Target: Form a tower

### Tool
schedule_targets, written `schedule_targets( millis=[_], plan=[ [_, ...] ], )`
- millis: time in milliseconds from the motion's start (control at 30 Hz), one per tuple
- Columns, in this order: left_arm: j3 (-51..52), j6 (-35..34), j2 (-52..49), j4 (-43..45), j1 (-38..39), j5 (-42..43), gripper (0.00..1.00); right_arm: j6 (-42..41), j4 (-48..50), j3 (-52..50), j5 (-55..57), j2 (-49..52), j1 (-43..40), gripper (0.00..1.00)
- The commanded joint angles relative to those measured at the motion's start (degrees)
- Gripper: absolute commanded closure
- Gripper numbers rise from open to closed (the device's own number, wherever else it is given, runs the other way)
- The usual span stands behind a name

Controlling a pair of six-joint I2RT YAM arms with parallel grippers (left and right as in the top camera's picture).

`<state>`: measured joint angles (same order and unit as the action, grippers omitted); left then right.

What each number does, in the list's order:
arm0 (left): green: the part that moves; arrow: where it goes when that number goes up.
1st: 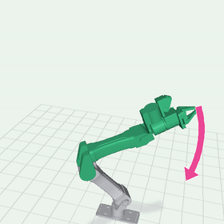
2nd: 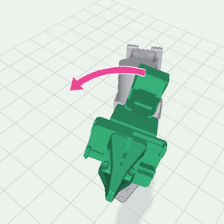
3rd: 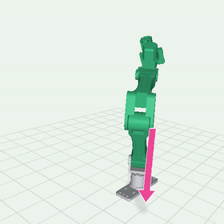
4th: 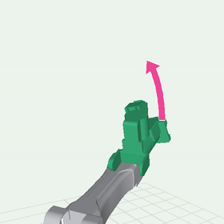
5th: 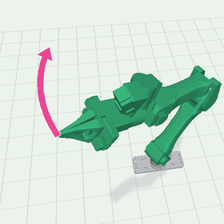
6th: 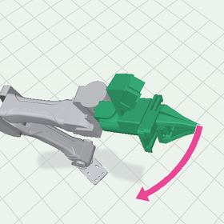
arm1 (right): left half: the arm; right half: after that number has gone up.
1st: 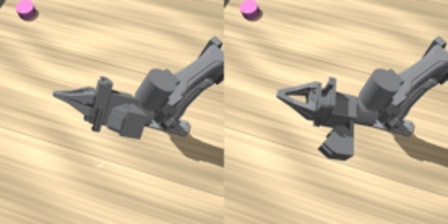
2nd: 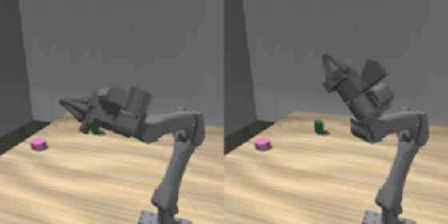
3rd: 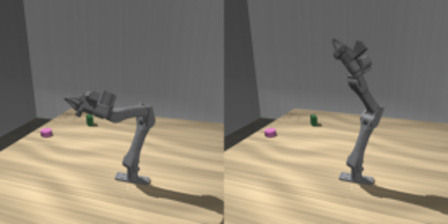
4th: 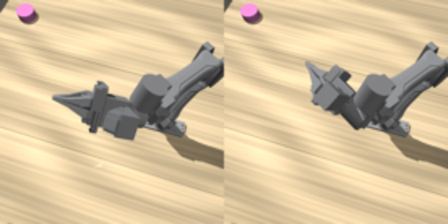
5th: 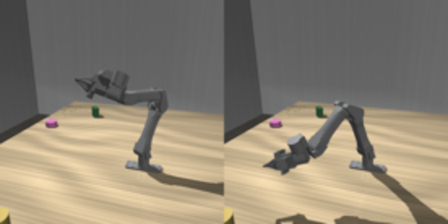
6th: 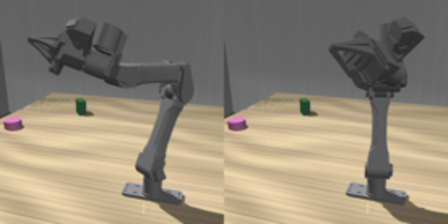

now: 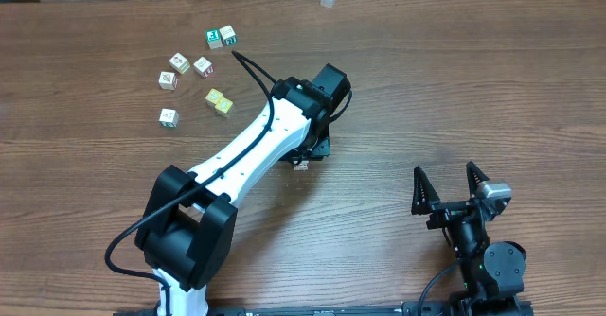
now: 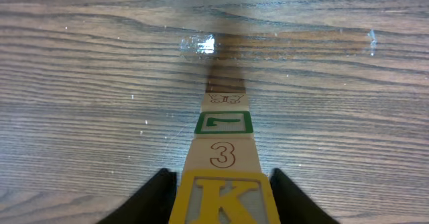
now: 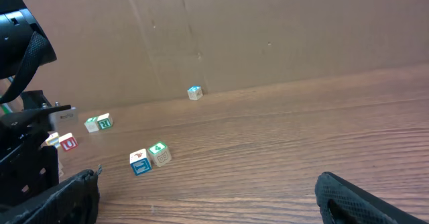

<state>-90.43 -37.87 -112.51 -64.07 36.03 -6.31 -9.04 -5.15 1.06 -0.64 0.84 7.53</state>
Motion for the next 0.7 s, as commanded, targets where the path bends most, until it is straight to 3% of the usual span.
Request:
schedule_targets(
  millis=[0,67,333,667],
  plan=[
    [-1.07,0.63,-0.17,0.17,-0.11,-0.33,0.45,-0.28,0.31,-0.59,-0.04,-0.68,-0.15,0.0],
    [-1.07,0.68,-0.17,0.5,-0.13,-0.63,0.38,-0.28,0.31,-0.59,-0.04,-0.68,-0.15,0.0],
    [-1.33,0.83,-0.17,5.31,-1.62,-6.88,0.39,-0.28,0.31,-0.59,-0.04,-0.68,-0.15,0.0],
    [-1.36,0.9,-0.17,12.41,-8.76,-6.84,0.36,-0.28,0.31,-0.59,-0.04,-0.68,-0.15,0.0]
  ],
)
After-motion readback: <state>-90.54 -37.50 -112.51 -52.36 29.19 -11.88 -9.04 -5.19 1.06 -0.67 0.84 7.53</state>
